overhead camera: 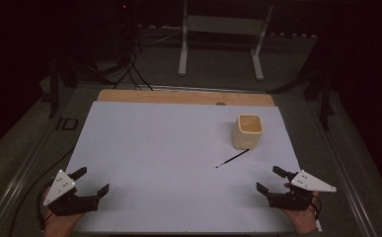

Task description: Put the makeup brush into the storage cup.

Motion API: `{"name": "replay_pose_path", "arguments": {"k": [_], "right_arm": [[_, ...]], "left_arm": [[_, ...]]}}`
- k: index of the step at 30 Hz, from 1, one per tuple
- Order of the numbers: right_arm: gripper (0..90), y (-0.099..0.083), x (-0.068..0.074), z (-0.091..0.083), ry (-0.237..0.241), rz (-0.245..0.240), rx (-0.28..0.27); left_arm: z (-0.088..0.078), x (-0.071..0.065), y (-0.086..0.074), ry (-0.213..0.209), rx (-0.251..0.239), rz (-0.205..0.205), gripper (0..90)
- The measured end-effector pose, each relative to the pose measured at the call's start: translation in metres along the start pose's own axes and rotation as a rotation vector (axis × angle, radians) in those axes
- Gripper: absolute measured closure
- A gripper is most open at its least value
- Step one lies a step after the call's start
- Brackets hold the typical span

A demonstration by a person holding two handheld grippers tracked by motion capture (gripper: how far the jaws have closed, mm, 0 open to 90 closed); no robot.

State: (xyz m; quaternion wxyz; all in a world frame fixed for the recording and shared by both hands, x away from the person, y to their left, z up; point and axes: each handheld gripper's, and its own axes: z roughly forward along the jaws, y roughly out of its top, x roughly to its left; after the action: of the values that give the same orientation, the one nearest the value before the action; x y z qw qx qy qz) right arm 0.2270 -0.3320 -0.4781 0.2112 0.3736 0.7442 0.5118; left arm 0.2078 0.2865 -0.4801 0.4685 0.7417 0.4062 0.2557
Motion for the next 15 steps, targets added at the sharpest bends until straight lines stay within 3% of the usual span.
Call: {"name": "replay_pose_path", "arguments": {"k": [15], "right_arm": [[11.1, 0.0003, 0.0000, 0.0011, 0.008, 0.003, 0.008]], "left_arm": [[0.0028, 0.0009, 0.0003, -0.009, 0.010, 0.000, 6.3]]}}
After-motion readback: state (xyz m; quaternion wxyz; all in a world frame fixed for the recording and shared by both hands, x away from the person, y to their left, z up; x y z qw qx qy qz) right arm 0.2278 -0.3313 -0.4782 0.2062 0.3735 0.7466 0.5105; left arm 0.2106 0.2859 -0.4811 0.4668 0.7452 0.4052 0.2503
